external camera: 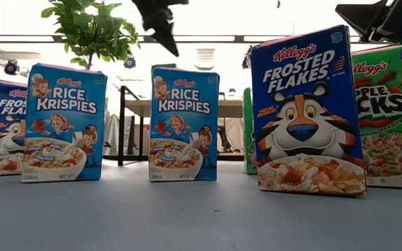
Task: Stack cereal on shelf
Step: Put the top left green cereal box on the shelf
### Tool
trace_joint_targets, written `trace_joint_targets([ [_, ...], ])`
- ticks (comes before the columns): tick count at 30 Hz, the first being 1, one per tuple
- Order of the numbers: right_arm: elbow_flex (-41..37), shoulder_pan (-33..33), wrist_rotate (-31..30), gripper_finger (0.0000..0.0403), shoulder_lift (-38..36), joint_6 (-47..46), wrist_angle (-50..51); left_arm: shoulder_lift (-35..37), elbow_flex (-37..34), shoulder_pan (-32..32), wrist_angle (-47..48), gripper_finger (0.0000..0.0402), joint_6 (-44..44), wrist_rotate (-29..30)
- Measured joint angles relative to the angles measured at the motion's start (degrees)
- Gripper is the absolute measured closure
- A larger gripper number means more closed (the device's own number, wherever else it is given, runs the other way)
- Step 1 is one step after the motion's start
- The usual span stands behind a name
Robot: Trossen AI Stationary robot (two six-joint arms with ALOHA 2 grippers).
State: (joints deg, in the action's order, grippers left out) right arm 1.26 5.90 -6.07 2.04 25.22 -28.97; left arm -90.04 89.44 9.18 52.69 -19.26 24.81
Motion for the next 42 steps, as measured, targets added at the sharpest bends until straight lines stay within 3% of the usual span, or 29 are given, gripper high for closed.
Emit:
trace_joint_targets([
  [2,0.00,-0.01,0.00,0.0394,0.00,0.02,0.00,-0.02,-1.87,-0.16,1.08,0.0401,0.59,-0.35],
  [10,0.00,-0.01,0.00,0.0394,0.00,0.21,-0.02,-0.03,-7.24,3.74,-4.32,0.0401,1.30,8.59],
  [18,0.00,-0.01,0.00,0.0394,0.00,0.32,0.00,-0.04,-9.80,7.21,-10.19,0.0401,1.79,9.41],
  [23,0.00,0.00,0.00,0.0394,0.00,0.30,0.10,-0.25,-11.38,8.78,-14.13,0.0401,1.82,13.09],
  [30,0.00,-0.01,0.00,0.0394,0.00,0.49,0.13,-0.82,-11.38,9.73,-17.21,0.0401,2.64,13.31],
  [42,0.00,-0.01,0.00,0.0394,0.00,0.43,0.22,-0.85,-12.21,9.79,-14.12,0.0402,5.50,13.28],
])
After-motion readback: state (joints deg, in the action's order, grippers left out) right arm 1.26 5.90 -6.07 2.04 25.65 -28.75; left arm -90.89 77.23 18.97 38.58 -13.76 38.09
